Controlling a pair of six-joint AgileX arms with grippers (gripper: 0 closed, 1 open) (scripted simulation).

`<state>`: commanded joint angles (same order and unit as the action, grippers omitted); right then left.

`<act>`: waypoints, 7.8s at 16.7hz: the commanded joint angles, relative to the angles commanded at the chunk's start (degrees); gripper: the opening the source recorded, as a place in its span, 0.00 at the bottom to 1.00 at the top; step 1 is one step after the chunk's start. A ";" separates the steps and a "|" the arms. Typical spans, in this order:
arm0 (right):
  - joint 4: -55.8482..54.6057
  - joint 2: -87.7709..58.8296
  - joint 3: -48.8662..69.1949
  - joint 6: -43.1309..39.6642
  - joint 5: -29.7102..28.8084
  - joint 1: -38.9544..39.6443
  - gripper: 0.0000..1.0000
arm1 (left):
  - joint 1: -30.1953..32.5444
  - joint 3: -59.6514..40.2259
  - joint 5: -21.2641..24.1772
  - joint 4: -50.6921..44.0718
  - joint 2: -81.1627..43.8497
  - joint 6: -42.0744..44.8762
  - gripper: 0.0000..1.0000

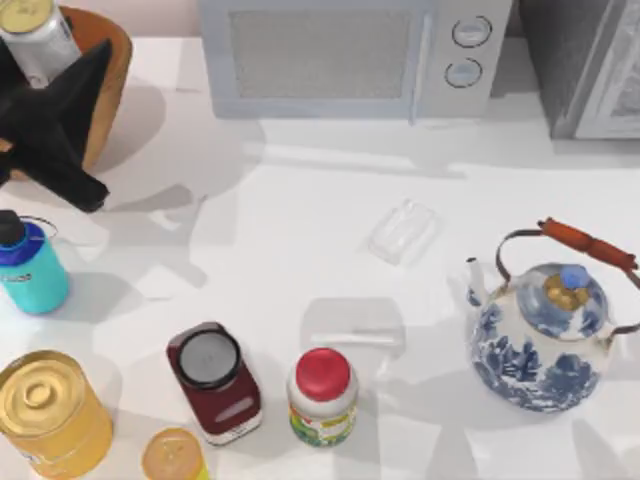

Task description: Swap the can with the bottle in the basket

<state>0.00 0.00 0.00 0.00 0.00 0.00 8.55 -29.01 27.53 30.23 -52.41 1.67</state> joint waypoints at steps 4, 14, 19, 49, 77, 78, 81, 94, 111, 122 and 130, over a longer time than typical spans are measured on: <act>0.00 0.00 0.00 0.00 0.00 0.00 1.00 | 4.28 -13.02 13.33 13.68 -28.84 0.17 0.00; 0.00 0.00 0.00 0.00 0.00 0.00 1.00 | 12.18 -38.10 39.14 40.02 -86.26 -0.14 0.00; 0.00 0.00 0.00 0.00 0.00 0.00 1.00 | 13.46 -42.13 43.27 44.32 -94.64 -0.22 0.00; 0.00 0.00 0.00 0.00 0.00 0.00 1.00 | 12.74 -40.95 41.88 43.09 -91.98 -0.11 1.00; 0.00 0.00 0.00 0.00 0.00 0.00 1.00 | -6.52 22.31 -20.97 -23.21 39.49 -1.50 1.00; 0.00 0.00 0.00 0.00 0.00 0.00 1.00 | -7.05 24.08 -22.71 -25.06 43.15 -1.54 1.00; 0.00 0.00 0.00 0.00 0.00 0.00 1.00 | -8.21 27.90 -26.45 -29.07 50.39 -1.64 1.00; 0.00 0.00 0.00 0.00 0.00 0.00 1.00 | -8.45 25.26 -29.70 -21.17 44.33 -2.03 1.00; 0.00 0.00 0.00 0.00 0.00 0.00 1.00 | -8.95 21.66 -27.55 25.49 -25.01 -0.74 1.00; 0.00 0.00 0.00 0.00 0.00 0.00 1.00 | -9.20 23.09 -25.42 26.21 -32.41 -0.07 1.00; 0.00 0.00 0.00 0.00 0.00 0.00 1.00 | -9.24 13.55 -25.32 29.38 -45.49 -0.08 1.00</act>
<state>0.00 0.00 0.00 0.00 0.00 0.00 -0.68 -15.47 2.21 59.61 -97.89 1.59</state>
